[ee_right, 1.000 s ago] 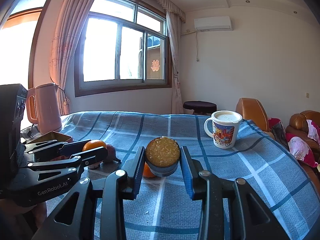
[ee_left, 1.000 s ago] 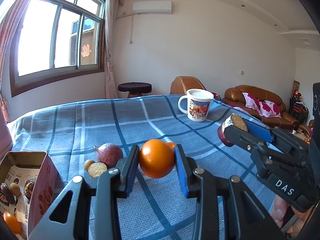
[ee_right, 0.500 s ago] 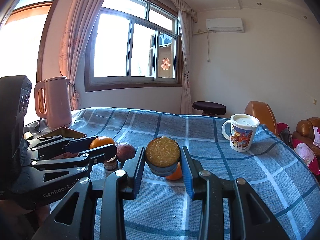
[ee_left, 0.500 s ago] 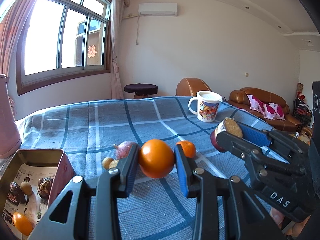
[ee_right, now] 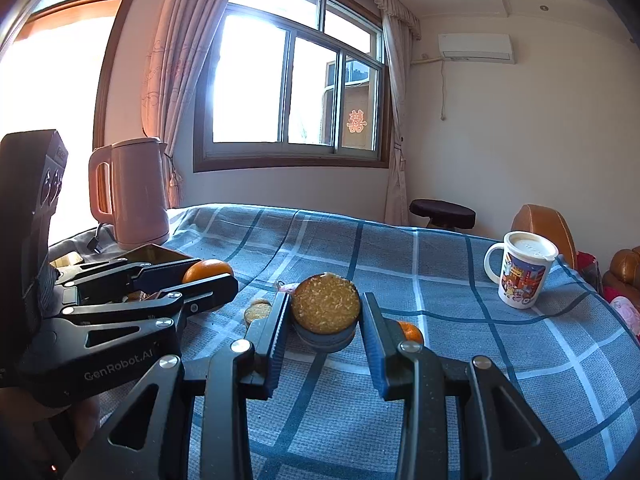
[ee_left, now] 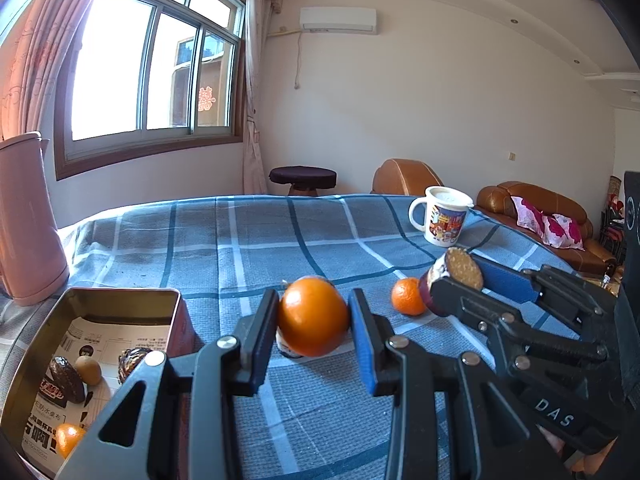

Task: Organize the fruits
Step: 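Carry the orange in the left tool while the right tool carries the slice toward the tin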

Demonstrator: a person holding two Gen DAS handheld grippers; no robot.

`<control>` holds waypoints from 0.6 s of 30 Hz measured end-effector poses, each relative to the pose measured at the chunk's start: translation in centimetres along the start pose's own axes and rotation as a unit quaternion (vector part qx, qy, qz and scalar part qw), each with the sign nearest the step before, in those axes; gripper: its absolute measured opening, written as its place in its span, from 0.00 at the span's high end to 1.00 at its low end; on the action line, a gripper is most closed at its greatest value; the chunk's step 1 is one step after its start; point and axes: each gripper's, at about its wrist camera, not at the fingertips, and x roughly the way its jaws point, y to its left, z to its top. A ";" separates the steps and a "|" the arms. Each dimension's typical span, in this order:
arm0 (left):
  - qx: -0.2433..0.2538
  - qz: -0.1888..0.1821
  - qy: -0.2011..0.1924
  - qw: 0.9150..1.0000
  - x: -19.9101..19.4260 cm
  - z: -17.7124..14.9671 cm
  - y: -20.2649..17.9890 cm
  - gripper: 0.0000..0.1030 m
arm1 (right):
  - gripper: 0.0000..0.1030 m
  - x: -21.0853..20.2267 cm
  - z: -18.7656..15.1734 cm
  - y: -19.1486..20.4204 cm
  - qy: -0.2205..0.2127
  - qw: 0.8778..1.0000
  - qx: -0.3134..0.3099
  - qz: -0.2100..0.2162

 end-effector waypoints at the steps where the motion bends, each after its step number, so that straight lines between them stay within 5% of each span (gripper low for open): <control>1: -0.001 0.002 0.000 1.000 0.0 0.0 0.2 0.64 | 0.64 0.1 0.0 0.2 0.000 1.000 -0.002 0.002; 18: -0.017 0.043 -0.001 0.999 -1.8 -0.6 4.6 0.64 | 0.64 2.1 0.8 4.4 0.007 0.998 -0.028 0.048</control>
